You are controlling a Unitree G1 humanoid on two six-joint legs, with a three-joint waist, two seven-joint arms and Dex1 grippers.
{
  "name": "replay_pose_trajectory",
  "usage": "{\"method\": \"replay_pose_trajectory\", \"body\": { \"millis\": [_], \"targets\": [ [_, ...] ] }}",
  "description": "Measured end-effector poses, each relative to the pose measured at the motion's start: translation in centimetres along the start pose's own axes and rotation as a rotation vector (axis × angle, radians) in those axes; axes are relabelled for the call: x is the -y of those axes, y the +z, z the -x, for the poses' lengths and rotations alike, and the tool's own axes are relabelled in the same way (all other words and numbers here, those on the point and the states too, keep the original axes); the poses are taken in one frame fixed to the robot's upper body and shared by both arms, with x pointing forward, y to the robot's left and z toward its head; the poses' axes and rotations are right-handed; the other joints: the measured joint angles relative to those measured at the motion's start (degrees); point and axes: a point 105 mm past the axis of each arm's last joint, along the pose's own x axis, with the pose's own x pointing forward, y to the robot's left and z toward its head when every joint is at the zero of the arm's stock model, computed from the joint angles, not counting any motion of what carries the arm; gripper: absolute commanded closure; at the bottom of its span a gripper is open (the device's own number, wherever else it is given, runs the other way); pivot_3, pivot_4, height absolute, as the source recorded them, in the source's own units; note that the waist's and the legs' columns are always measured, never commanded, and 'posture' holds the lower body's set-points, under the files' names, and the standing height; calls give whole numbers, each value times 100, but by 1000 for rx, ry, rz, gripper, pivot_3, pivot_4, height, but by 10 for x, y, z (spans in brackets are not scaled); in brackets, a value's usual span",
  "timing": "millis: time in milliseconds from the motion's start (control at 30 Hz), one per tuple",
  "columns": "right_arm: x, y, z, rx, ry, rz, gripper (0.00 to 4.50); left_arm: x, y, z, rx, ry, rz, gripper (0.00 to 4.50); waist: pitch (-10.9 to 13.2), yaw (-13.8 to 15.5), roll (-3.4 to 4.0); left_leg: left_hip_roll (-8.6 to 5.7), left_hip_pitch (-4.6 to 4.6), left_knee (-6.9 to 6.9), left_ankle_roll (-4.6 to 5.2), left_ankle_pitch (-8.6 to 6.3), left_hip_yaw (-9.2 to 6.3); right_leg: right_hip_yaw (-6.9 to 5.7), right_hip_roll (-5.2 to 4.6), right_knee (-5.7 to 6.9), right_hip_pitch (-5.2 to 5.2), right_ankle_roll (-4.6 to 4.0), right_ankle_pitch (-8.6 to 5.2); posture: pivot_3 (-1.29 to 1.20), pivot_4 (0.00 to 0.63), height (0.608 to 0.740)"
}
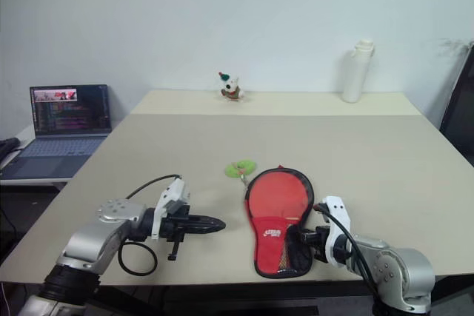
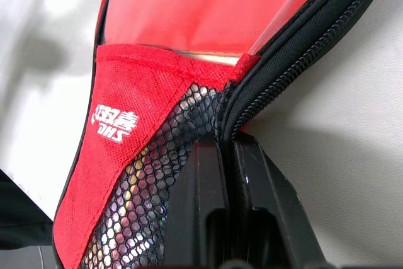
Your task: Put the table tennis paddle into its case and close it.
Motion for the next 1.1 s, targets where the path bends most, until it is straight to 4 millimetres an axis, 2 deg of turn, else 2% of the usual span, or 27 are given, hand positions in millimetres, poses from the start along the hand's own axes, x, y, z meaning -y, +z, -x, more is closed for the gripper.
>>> {"method": "replay_pose_trajectory", "body": {
  "millis": [267,333,367,533,600,667,733,833,933,1033,1067,1100],
  "targets": [
    [-5,-2,19,-7,-17,67,1009,-1,-1,0,4,21,0,4500,0,7,0,1,-1,2,0,0,0,1,-2,-2,0,-1,-4,0,150,740],
    [-5,2,28,7,-22,111,244,-2,-2,0,6,30,3,4500,1,6,0,1,-1,2,0,0,1,1,-2,-4,0,-1,-5,0,150,740],
    [-8,6,33,11,-7,149,15,-3,-2,-1,10,42,3,4500,1,6,0,1,-1,2,0,0,3,2,-3,-4,-1,0,-5,0,150,740],
    [-24,39,48,85,74,319,15,-18,4,-4,57,128,16,4500,2,8,-3,7,1,2,0,1,-3,-6,0,-5,1,-1,-6,0,150,740],
    [-33,51,42,126,118,356,15,-33,12,-5,93,195,18,4500,4,8,-6,9,0,3,0,1,-3,-7,4,-3,-1,-1,-6,0,150,740],
    [-41,61,28,152,145,382,0,-48,24,-6,113,263,-1,4124,4,2,-7,7,0,2,0,1,0,-5,7,-3,0,-1,-6,0,150,740],
    [-47,66,10,168,156,389,0,-63,32,-5,110,337,-24,3574,4,-3,-7,3,-1,1,0,1,2,-3,7,-3,-1,0,-6,0,150,740],
    [-50,67,-16,168,151,405,0,-87,37,-2,93,442,-20,2464,4,1,-7,-5,-5,1,0,1,0,-3,4,-1,-4,2,-3,0,150,740],
    [-53,65,-31,168,153,416,0,-105,40,-4,88,515,-4,1364,5,8,-9,-11,-14,1,0,0,-3,-5,-2,0,-8,-7,5,0,150,740],
    [-54,64,-39,179,146,424,0,-119,41,-8,85,561,24,266,6,20,-10,-15,-23,2,0,0,-6,-9,-4,-1,-14,-6,8,0,150,740],
    [-55,64,-41,185,146,424,0,-125,41,-10,82,577,44,29,6,22,-11,-14,-24,3,0,0,-6,-9,-4,-1,-15,-6,8,0,150,740],
    [-56,64,-42,189,150,423,0,-130,40,-13,78,590,64,29,7,23,-12,-14,-24,3,0,0,-7,-9,-4,0,-15,-4,7,0,150,740]
  ]
}}
